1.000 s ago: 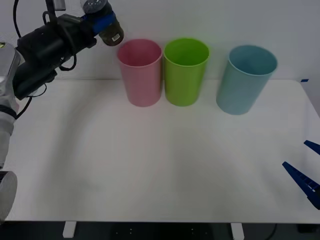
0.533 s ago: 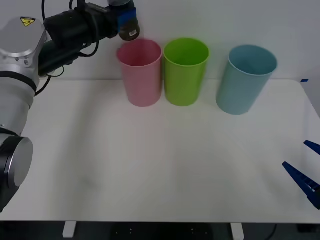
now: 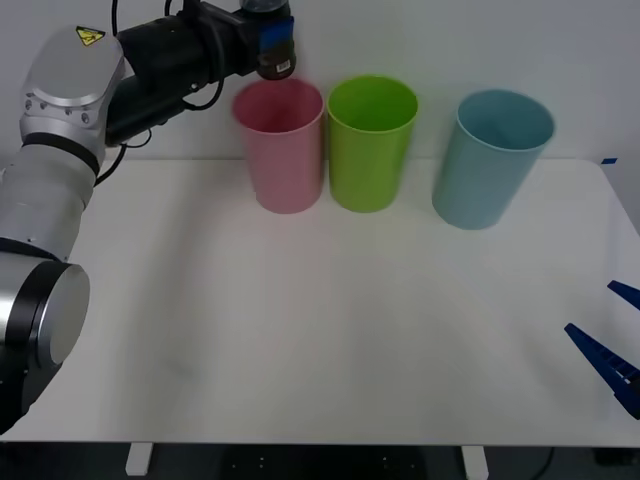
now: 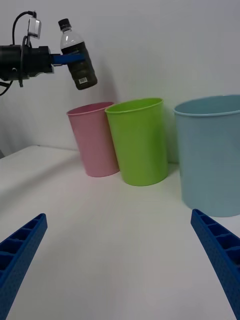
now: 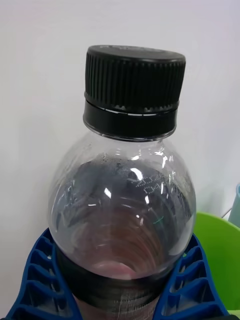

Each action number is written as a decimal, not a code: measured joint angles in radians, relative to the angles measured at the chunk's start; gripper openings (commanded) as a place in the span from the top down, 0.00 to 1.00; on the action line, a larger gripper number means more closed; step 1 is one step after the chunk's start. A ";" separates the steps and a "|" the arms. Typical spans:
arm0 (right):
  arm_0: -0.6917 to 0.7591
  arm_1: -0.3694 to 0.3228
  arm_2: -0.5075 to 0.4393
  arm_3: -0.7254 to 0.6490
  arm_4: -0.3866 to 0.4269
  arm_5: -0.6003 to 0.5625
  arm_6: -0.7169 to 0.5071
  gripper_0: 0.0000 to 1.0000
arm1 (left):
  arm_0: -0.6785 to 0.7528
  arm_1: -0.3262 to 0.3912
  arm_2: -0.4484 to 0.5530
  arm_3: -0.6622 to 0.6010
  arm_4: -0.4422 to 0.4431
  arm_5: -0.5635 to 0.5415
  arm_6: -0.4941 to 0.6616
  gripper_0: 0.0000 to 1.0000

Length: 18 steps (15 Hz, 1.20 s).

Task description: Grasp the object on the table and drop it into the matching bin: aluminum can to the light blue bin, PET bottle to the pink bin.

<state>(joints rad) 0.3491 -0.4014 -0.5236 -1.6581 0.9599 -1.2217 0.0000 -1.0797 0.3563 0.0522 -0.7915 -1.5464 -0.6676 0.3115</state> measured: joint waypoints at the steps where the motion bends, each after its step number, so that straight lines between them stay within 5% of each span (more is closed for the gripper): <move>1: 0.000 0.000 0.000 0.000 0.000 0.000 0.000 0.00 | 0.000 0.000 0.000 0.000 0.000 0.000 0.000 0.97; 2: 0.000 0.000 0.000 0.000 0.000 0.000 0.000 0.00 | 0.000 0.000 0.000 0.000 0.000 0.000 0.000 0.87; 3: 0.000 0.000 0.000 0.000 0.000 0.000 0.000 0.00 | 0.000 0.000 0.000 0.000 0.000 0.000 0.000 0.12; 4: 0.000 0.000 0.000 0.000 0.000 0.000 0.000 0.00 | 0.000 0.000 0.000 0.000 0.001 0.000 0.000 0.00; 11: 0.000 0.000 0.000 0.000 0.000 0.000 0.000 0.00 | 0.006 0.001 0.001 0.000 0.032 -0.008 -0.002 0.00; 18: 0.000 0.000 0.000 0.000 0.000 0.000 0.000 0.00 | 0.069 0.064 0.000 -0.007 0.185 -0.110 -0.027 0.00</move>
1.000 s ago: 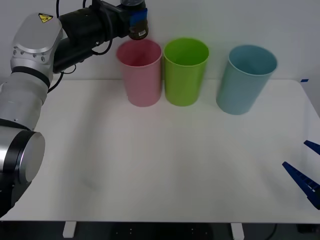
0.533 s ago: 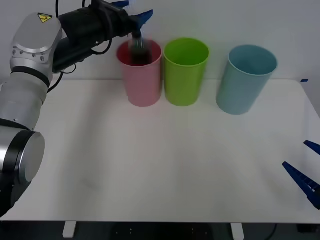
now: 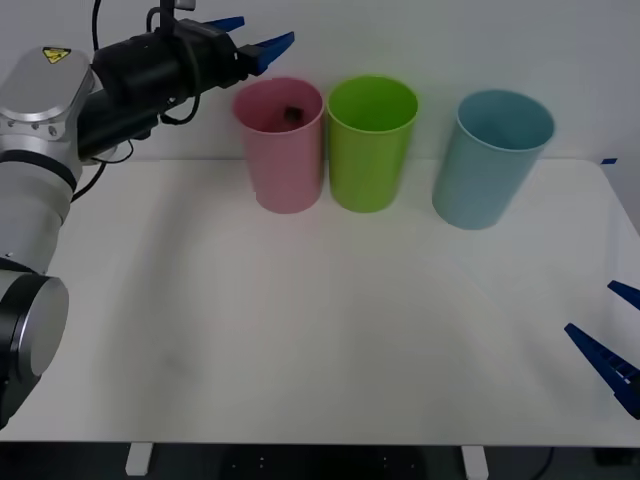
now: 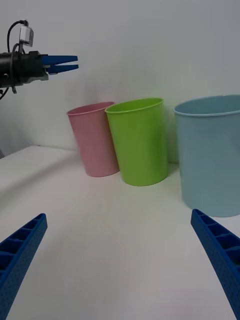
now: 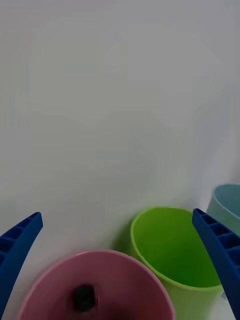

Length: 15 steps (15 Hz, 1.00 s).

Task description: Grasp the object on the table and drop it into the matching bin: aluminum can to the light blue bin, PET bottle to the pink bin.

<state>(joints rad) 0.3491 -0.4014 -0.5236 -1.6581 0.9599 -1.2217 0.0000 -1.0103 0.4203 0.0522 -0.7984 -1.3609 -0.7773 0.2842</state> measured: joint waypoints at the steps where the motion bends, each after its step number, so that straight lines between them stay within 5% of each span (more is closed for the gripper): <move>1: 0.000 0.000 0.000 0.000 0.000 0.000 0.000 0.00 | 0.019 0.012 0.000 -0.015 0.017 -0.010 -0.004 0.00; 11: 0.000 0.000 0.000 0.000 0.000 0.000 0.000 0.00 | 0.440 0.168 0.019 -0.434 0.282 -0.036 -0.009 0.00; 15: 0.000 0.000 0.000 0.000 0.000 0.000 0.000 0.00 | 0.594 0.184 0.141 -0.531 0.297 -0.151 -0.022 0.00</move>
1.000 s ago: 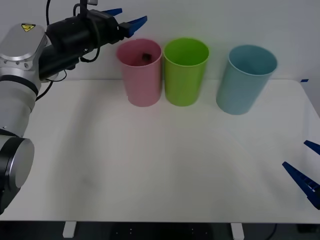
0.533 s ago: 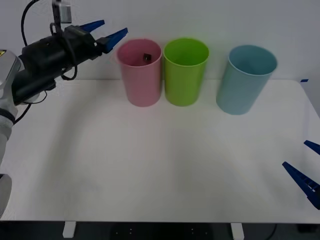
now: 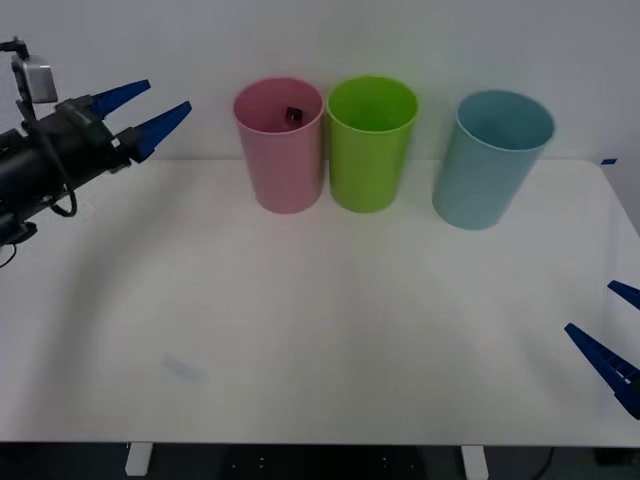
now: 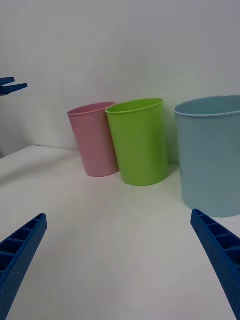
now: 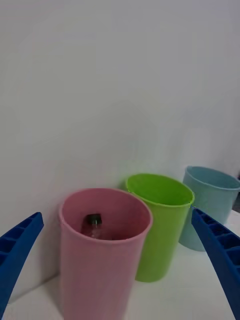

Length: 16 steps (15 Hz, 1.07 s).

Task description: Grasp the object on the table and drop it into the matching bin: aluminum can to the light blue bin, PET bottle to the pink bin.

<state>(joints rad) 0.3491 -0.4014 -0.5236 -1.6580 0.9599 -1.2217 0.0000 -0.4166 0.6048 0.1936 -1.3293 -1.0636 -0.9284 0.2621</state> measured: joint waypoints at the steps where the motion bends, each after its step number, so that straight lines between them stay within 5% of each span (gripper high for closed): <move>1: 0.000 0.000 0.000 0.000 0.000 0.000 0.000 0.00 | 0.043 0.000 0.034 -0.030 0.000 -0.025 -0.001 0.00; 7: 0.000 0.000 0.000 0.000 0.000 0.000 0.000 0.00 | 0.358 0.010 0.219 -0.197 0.094 -0.125 -0.077 0.00; 12: 0.000 0.000 0.000 0.000 0.000 0.000 0.000 0.00 | 0.592 0.049 0.314 -0.219 0.204 -0.180 -0.251 0.00; 16: 0.000 0.000 0.000 0.000 0.000 0.000 0.000 0.00 | 0.707 0.058 0.380 -0.220 0.210 -0.251 -0.275 0.00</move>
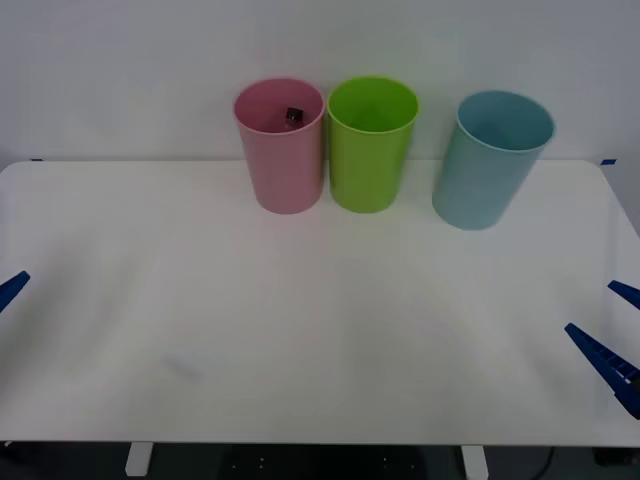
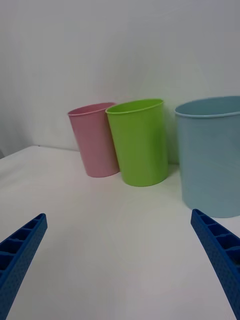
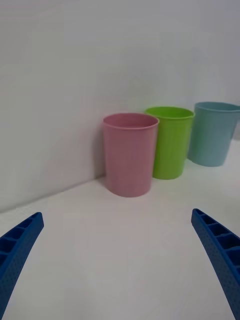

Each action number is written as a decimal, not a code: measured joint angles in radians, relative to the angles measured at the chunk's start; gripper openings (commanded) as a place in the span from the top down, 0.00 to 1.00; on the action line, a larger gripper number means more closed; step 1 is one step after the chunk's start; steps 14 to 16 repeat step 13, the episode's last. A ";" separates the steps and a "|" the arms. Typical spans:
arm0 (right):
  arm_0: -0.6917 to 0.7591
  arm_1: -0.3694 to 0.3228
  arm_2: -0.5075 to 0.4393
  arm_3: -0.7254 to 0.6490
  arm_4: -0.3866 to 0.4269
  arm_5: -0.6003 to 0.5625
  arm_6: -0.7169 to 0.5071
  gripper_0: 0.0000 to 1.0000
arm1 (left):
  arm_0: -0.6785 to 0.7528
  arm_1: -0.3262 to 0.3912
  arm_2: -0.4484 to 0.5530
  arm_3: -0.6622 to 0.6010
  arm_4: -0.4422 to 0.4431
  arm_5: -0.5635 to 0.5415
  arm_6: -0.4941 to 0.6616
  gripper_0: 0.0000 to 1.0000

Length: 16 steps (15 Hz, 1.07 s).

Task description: Grasp the object on the table and drop it into the matching bin: aluminum can to the light blue bin, PET bottle to the pink bin.

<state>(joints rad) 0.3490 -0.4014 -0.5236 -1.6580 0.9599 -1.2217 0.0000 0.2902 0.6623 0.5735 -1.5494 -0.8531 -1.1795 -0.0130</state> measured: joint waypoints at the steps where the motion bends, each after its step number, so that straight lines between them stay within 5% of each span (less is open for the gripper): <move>1: 0.000 0.000 0.000 0.000 0.000 0.000 0.000 0.00 | 0.022 0.000 0.002 -0.003 0.000 -0.005 -0.004 0.00; 16: 0.000 0.000 0.000 0.000 0.000 0.000 0.000 0.00 | 0.118 0.000 -0.008 -0.028 -0.034 -0.016 -0.009 0.00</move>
